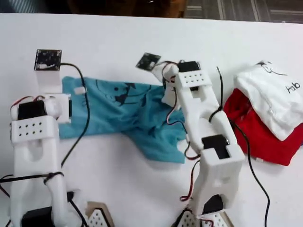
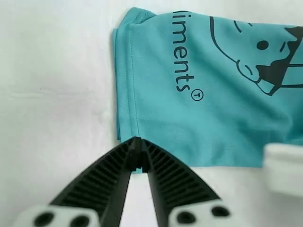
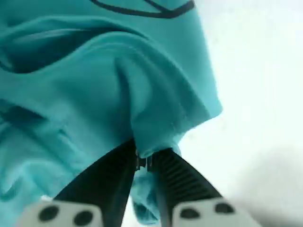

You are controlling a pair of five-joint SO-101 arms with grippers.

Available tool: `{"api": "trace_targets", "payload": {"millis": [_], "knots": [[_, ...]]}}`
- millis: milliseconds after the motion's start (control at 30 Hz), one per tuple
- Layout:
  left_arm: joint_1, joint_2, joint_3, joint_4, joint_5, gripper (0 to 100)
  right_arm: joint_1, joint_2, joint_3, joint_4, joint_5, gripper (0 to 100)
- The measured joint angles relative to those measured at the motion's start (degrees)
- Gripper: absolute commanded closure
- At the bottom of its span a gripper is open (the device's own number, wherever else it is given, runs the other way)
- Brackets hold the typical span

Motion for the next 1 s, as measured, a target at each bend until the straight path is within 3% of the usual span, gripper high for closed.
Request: {"api": "trace_targets", "payload": {"millis": [367,633,1000], "knots": [[-0.1,0.0,0.0,0.0,0.0,97,0.8,4.1,0.0,-12.2,-0.1,98.0],[-0.1,0.0,0.0,0.0,0.0,97,0.7,1.6,0.3,-8.4,0.0,98.0],[-0.1,0.0,4.4,-1.9,0.0,97,-12.2,-6.9,0.7,-2.3,-6.5,98.0]]}}
